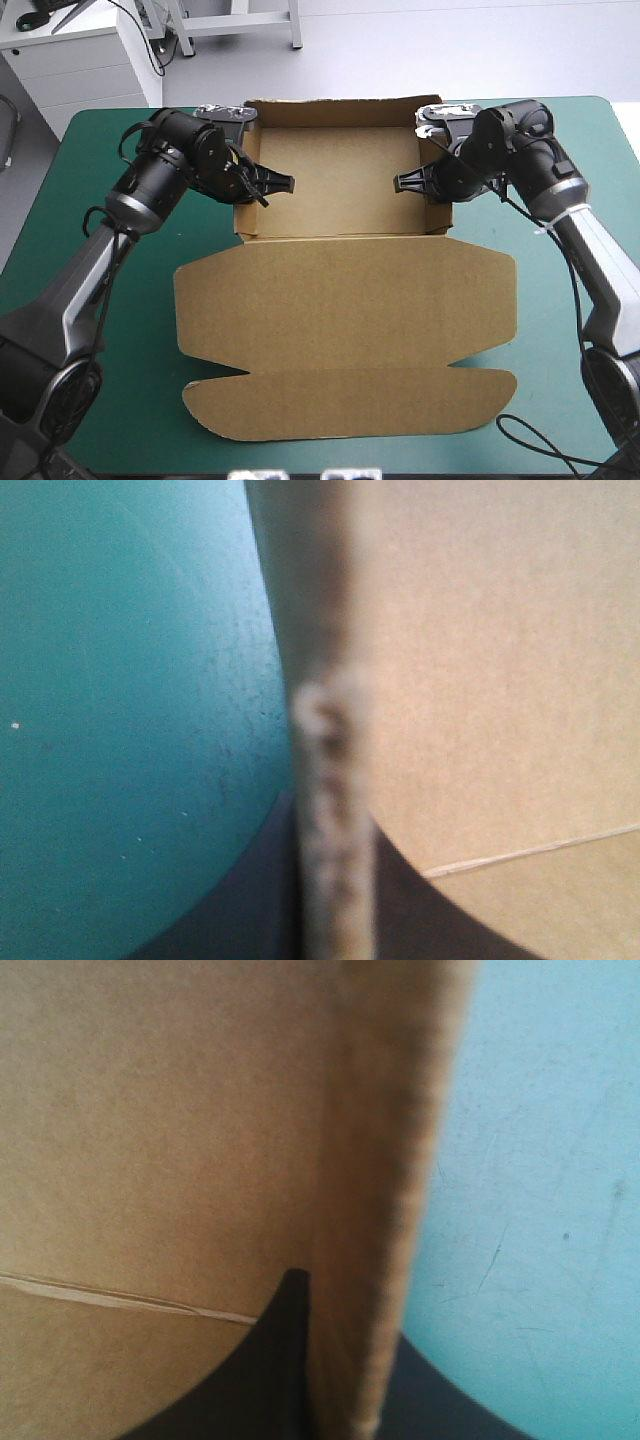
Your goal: Fold the box
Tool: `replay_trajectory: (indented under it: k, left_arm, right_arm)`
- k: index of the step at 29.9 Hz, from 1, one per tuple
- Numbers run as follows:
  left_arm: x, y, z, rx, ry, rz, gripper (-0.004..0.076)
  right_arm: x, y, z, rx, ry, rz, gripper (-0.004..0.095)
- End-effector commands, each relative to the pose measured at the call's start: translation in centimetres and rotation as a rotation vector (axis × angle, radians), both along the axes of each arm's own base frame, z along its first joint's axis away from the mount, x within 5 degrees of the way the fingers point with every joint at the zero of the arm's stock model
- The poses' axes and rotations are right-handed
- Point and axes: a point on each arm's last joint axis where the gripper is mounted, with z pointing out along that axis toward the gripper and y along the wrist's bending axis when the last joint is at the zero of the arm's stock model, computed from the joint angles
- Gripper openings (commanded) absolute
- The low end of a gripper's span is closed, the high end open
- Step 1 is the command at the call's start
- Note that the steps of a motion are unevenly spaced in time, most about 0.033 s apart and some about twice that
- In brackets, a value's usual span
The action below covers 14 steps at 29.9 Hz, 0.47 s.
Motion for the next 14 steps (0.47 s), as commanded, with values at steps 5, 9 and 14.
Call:
replay_trajectory:
  k: [5,9,14]
  left_arm:
    - [1.6,-0.8,-2.2,0.084,0.070,-0.041,-0.0008]
    - [2.8,-1.6,-4.6,0.092,0.133,-0.047,-0.0008]
    - [3.6,-2.3,-6.9,0.095,0.198,-0.052,-0.0008]
  right_arm:
    - [1.1,-0.3,-0.8,-0.063,0.019,0.012,-0.0008]
    - [2.3,0.0,-2.9,-0.095,0.068,0.021,-0.0008]
    - [3.6,0.4,-5.4,-0.113,0.127,0.027,-0.0008]
